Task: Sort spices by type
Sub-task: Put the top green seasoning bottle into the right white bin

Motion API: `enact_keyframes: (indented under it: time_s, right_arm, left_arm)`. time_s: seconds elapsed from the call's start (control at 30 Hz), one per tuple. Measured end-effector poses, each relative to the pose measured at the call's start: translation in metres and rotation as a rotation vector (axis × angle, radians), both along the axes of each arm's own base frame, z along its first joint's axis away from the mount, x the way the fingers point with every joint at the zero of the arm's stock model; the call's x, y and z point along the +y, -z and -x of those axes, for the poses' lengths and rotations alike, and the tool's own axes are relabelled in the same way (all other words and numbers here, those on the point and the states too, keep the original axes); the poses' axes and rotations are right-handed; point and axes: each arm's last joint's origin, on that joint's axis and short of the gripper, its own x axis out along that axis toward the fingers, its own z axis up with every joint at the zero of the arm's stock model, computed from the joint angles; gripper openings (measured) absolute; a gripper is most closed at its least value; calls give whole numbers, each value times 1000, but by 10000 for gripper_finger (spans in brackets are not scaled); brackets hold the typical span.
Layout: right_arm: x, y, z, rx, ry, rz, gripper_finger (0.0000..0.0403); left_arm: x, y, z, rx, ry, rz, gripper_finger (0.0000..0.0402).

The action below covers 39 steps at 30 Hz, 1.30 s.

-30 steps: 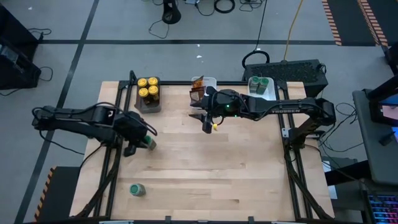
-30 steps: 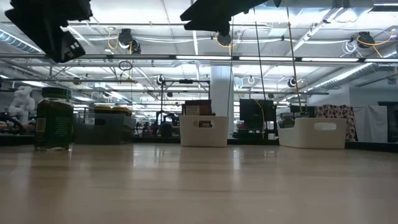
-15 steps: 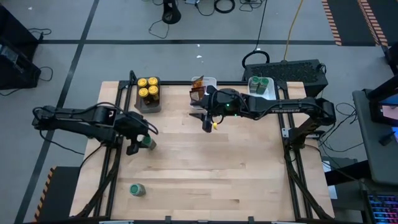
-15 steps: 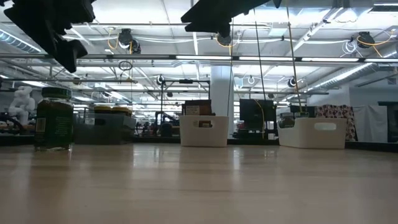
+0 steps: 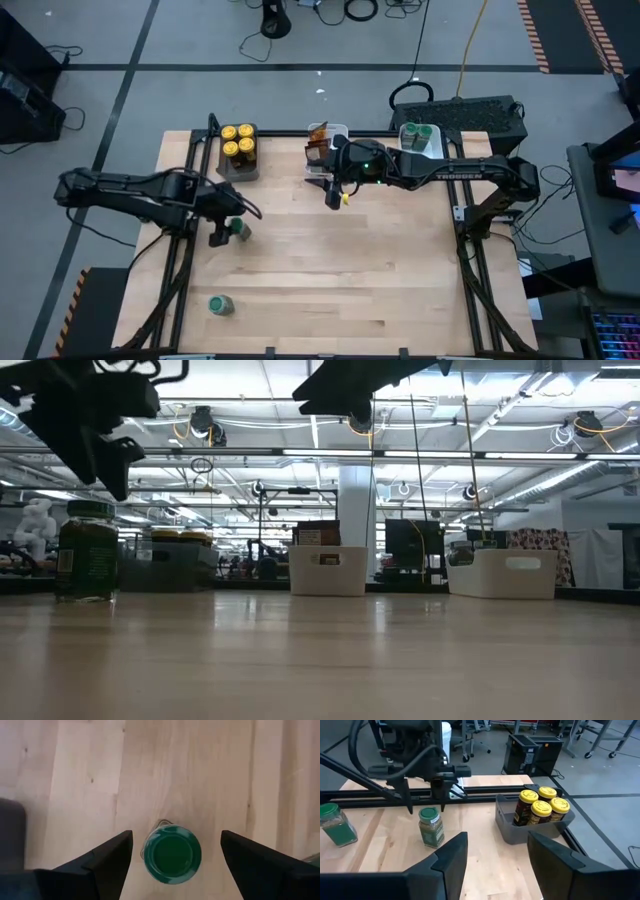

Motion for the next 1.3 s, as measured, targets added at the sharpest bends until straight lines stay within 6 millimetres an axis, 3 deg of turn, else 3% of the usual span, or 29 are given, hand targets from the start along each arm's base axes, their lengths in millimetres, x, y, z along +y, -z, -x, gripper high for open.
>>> enact_keyframes:
  time_s: [0.73,1.3]
  right_arm:
    - [2,10,4,105,-4,-15,187]
    - [2,10,4,104,-4,-15,187]
  left_arm:
    - [0,39,-28,253,-2,-19,306]
    - [-1,50,-36,328,-2,-21,259]
